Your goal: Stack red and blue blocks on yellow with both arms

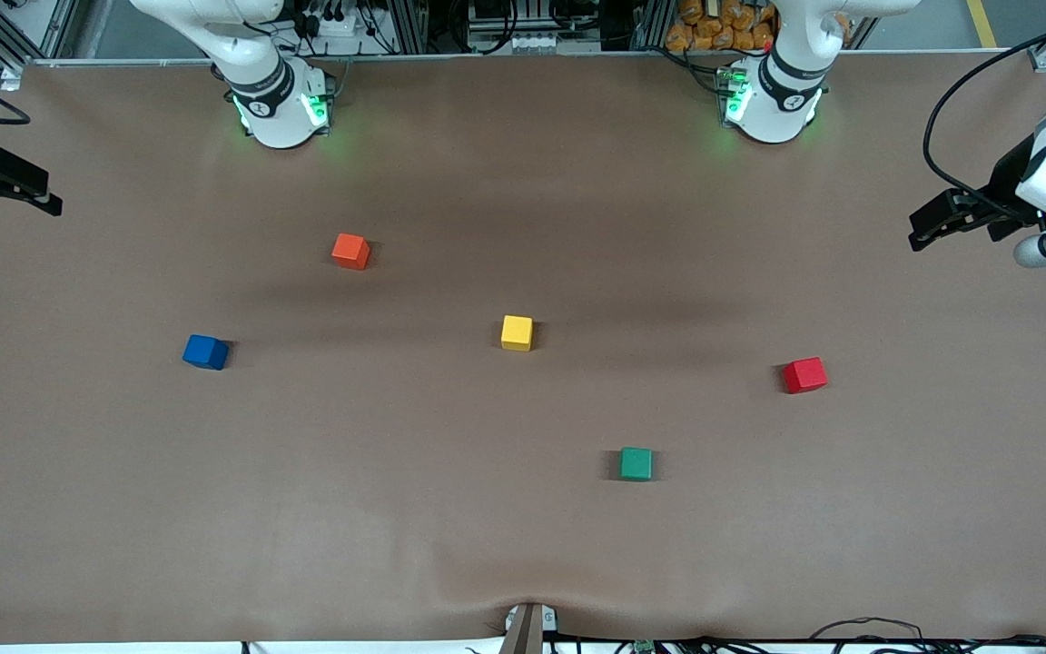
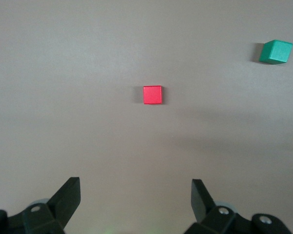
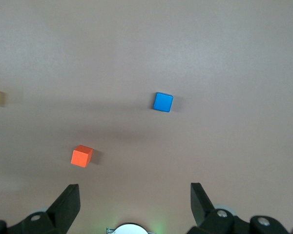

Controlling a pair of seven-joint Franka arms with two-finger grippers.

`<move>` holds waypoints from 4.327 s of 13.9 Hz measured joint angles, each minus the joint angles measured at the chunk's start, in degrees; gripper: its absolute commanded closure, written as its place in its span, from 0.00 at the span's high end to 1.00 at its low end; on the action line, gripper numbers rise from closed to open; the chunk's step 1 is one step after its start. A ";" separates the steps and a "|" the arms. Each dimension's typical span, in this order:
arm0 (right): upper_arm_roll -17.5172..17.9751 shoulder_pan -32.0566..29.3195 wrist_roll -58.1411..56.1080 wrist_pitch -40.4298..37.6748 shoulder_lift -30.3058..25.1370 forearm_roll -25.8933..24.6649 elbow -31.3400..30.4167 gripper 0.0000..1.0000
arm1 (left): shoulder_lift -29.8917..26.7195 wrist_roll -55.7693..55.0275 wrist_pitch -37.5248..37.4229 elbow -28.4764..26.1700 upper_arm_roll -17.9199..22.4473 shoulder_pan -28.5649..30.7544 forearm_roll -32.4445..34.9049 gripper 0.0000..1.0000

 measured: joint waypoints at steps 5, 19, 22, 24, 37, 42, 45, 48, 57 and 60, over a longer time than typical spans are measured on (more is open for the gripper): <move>-0.02 -0.02 0.00 0.00 0.00 0.00 0.00 1.00 | 0.61 0.21 -0.46 0.00 0.00 -0.02 0.00 1.00; -0.11 -0.48 0.00 0.00 0.00 0.27 0.00 1.00 | 1.53 0.28 -0.52 -0.07 0.20 0.94 0.00 1.00; -0.11 -0.51 0.00 0.00 0.00 0.31 0.00 1.00 | 2.93 0.52 0.04 -0.16 0.20 0.99 0.00 1.00; -0.11 -0.52 0.00 0.00 0.00 0.32 0.00 1.00 | 4.05 0.63 0.81 -0.29 0.20 0.99 0.00 1.00; -0.25 -1.56 0.01 -0.07 0.00 1.64 0.00 1.00 | 8.70 0.99 19.48 -11.66 0.22 1.85 0.00 1.00; -0.28 -2.73 0.00 -0.17 0.00 2.48 0.00 1.00 | 11.59 0.99 26.17 -14.83 0.21 1.86 0.00 1.00; -0.25 -2.73 0.00 -0.17 0.00 2.56 0.00 1.00 | 12.35 0.99 33.39 -18.74 0.23 2.04 0.00 1.00; 0.01 -2.73 0.00 -0.17 0.00 2.65 0.00 1.00 | 14.68 0.98 37.64 -19.99 0.23 2.11 0.00 1.00; 0.25 -2.74 -0.03 0.13 1.03 2.66 0.78 1.00 | 21.32 0.79 40.12 -19.94 -0.01 1.60 0.00 1.00; 0.32 -2.74 -0.03 0.13 1.30 2.66 1.02 1.00 | 22.94 -0.07 40.33 -19.19 -0.09 1.18 0.00 1.00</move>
